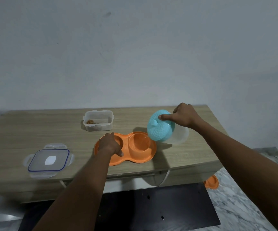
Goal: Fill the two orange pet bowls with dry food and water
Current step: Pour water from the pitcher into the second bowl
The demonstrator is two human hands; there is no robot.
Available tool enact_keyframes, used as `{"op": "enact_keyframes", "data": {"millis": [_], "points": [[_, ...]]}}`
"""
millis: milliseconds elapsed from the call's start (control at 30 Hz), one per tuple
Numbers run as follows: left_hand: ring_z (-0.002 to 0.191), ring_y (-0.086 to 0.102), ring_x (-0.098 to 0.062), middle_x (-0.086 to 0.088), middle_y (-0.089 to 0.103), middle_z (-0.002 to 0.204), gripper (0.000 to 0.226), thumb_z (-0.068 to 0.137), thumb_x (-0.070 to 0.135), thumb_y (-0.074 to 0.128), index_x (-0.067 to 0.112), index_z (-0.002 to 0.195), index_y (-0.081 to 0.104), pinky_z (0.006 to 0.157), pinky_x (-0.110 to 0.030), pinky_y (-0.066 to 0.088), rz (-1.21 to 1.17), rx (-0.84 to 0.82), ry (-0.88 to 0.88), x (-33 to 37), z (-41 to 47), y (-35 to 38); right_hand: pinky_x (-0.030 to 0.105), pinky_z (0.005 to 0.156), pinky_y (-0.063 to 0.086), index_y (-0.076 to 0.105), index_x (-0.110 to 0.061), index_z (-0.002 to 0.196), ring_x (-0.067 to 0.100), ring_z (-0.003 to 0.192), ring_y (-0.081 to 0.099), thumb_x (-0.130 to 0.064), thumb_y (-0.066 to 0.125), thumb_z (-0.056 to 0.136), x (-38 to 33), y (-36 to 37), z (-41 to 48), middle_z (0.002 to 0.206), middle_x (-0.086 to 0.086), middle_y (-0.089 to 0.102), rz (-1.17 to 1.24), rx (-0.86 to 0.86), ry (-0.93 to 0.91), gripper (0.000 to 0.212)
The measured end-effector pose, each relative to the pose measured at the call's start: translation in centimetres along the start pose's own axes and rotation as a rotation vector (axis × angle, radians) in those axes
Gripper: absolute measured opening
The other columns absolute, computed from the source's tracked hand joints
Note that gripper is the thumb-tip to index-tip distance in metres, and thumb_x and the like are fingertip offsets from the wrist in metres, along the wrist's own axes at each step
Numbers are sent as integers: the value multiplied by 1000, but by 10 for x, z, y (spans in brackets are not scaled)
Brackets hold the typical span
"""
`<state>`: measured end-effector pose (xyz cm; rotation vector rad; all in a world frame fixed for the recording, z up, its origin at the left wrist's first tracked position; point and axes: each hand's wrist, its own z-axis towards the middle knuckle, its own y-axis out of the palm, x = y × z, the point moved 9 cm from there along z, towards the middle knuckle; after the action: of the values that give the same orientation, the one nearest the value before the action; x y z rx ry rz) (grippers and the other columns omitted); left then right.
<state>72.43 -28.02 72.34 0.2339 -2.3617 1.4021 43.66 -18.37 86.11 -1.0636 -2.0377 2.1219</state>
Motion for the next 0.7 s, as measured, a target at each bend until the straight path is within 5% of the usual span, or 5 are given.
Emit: {"op": "enact_keyframes", "data": {"millis": [467,600,700], "points": [[141,35,-33,-10,37,153,116,58,18,93,16,153,26,110,-45,38,-9,-5,-2,-1,2,1,32,54,30,46,-13,46,19,54,45,-60,82,69,26,9,3,51,4,45,283,39,51,64],[143,32,-32,-9,37,154,117,59,19,93,16,154,25,111,-44,37,-13,-2,0,0,3,2,32,54,25,34,-20,44,17,52,35,-60,84,66,37,14,8,45,-5,34,438,57,102,67],[142,35,-32,-9,39,153,118,57,17,93,16,154,26,110,-44,37,-47,4,-16,-2,5,2,34,56,29,47,-10,49,19,57,42,-65,84,60,40,20,18,54,4,43,571,67,131,67]]}}
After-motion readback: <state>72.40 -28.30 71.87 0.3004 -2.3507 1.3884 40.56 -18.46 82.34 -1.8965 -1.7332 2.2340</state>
